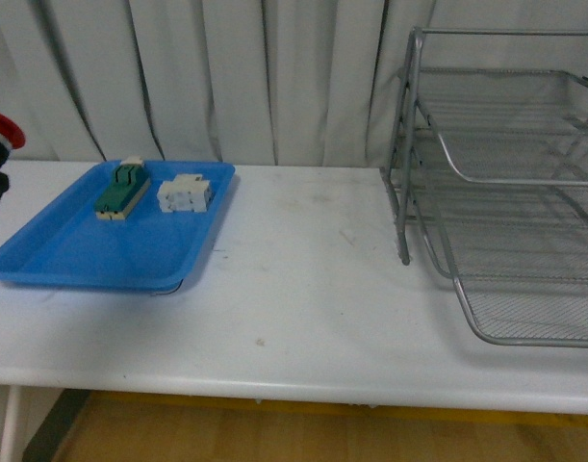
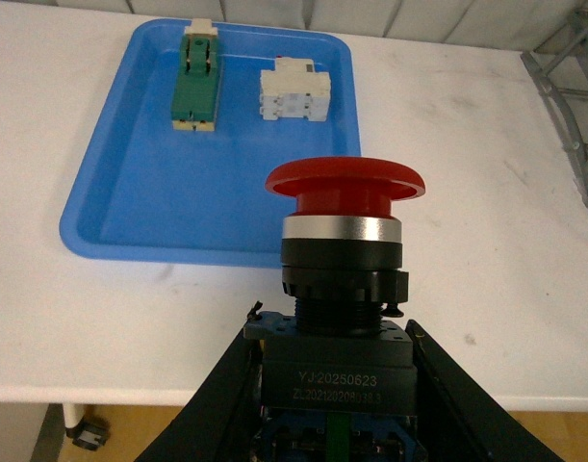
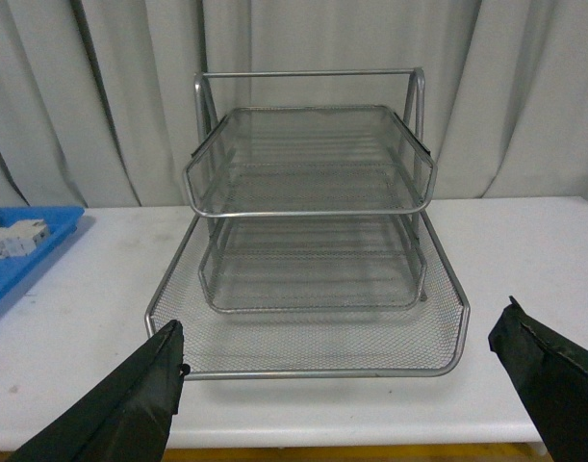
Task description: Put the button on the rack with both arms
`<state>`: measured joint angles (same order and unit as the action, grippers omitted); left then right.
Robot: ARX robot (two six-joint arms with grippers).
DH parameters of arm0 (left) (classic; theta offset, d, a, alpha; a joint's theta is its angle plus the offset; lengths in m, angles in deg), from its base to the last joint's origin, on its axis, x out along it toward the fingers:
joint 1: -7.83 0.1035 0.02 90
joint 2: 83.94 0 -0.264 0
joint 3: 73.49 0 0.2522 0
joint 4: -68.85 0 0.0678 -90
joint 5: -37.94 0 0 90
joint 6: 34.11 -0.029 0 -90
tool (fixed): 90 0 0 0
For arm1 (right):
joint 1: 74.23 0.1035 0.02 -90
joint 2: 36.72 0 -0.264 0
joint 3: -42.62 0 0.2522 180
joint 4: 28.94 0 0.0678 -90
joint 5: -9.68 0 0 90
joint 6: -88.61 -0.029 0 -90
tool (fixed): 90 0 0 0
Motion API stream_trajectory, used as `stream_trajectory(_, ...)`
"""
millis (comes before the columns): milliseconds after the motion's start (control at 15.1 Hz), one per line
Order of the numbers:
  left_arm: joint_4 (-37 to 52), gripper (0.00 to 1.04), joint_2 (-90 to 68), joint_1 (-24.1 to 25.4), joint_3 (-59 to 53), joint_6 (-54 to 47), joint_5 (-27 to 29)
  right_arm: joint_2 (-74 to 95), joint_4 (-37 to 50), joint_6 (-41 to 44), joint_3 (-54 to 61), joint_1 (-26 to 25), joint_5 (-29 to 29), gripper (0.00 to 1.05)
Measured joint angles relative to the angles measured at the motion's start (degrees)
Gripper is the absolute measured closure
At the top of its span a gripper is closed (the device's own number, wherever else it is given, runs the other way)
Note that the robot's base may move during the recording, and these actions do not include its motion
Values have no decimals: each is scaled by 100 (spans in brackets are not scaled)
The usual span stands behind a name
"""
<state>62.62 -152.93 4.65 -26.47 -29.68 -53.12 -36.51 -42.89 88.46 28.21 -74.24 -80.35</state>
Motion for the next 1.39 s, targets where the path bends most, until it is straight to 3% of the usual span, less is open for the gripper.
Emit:
stream_trajectory(265, 90, 69, 177, 144, -704, 315, 7, 0, 0, 0, 0, 0, 0, 6)
stream_trajectory(1125, 195, 69, 168, 28, -697, 319, 107, 0, -26, 0, 0, 0, -22, 6)
stream_trajectory(1257, 310, 69, -116, -170, -256, 422, 160, 2, 2, 2, 0, 0, -15, 6)
stream_trajectory(1390, 457, 69, -704, -699, 704, 474, 354, 0, -4, 0, 0, 0, -15, 6)
